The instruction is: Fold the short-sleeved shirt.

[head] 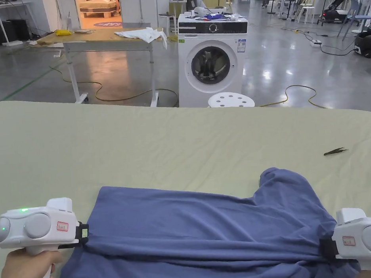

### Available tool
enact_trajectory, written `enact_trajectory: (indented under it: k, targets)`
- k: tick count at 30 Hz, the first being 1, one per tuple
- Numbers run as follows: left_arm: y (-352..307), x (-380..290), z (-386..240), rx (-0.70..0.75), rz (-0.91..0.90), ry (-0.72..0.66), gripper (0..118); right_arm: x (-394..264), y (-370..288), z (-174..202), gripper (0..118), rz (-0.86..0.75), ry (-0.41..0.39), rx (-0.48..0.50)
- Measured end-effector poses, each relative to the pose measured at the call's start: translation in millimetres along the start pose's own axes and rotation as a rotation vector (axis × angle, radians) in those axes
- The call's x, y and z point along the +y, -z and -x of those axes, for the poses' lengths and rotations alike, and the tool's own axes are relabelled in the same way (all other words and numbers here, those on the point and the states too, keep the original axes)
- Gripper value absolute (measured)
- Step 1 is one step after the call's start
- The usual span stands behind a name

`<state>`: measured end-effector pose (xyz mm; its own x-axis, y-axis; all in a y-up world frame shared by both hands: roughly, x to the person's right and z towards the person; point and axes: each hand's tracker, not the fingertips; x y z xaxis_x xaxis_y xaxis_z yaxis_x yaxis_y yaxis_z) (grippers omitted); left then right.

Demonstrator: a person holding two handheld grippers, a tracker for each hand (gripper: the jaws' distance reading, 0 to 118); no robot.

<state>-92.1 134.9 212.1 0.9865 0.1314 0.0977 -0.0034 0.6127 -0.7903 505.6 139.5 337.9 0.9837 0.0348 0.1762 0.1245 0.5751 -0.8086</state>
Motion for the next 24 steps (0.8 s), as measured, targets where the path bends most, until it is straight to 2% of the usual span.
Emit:
enact_trajectory:
  k: [1, 3, 5, 6, 8, 9, 17, 19, 21, 22, 23, 24]
  targets:
    - [1.6, -0.8, 0.9, 0.001, 0.004, -0.004, 3, 0.3, -2.4, 0.3, 35, -0.018, -0.004, -0.009]
    - [-2.0, -3.4, 0.8, -0.001, -0.009, -0.021, 17, 0.8, -10.2, 1.3, 54, -0.061, -0.013, -0.030]
    - [-9.7, -5.1, 0.7, 0.013, -0.045, -0.026, 20, 1.5, -21.3, 1.1, 57, -0.119, -0.004, -0.025]
    - [-16.5, -4.3, -4.3, 0.019, -0.074, -0.020, 28, 2.4, -28.1, 1.1, 61, -0.156, 0.005, -0.019]
    - [-29.1, -4.1, -8.9, -0.001, -0.130, -0.007, 52, 2.8, -42.2, 5.3, 69, -0.232, 0.005, -0.020]
    - [-36.9, -4.2, -12.3, -0.018, -0.165, 0.002, 55, 3.1, -50.3, 8.0, 69, -0.280, 0.004, -0.028]
    - [-100.8, -20.0, -50.0, -0.019, -0.558, 0.072, 54, -9.8, -103.8, 55.1, 68, -0.697, 0.027, -0.042]
    - [-107.1, -25.0, -55.0, 0.009, -0.616, 0.082, 47, -15.4, -112.9, 68.9, 62, -0.772, 0.016, -0.061]
    - [-116.0, -30.7, -62.0, 0.035, -0.657, 0.099, 24, -21.6, -120.1, 80.7, 35, -0.828, 0.015, -0.061]
    - [-117.0, -34.4, -63.1, 0.051, -0.677, 0.103, 14, -24.5, -122.7, 86.0, 14, -0.837, 0.023, -0.065]
    - [-120.1, -37.5, -64.7, 0.054, -0.696, 0.104, 2, -26.2, -124.6, 89.5, 4, -0.840, 0.028, -0.064]
    - [-124.6, -42.4, -65.7, 0.056, -0.718, 0.105, 0, -27.7, -125.5, 92.0, 3, -0.856, 0.040, -0.058]
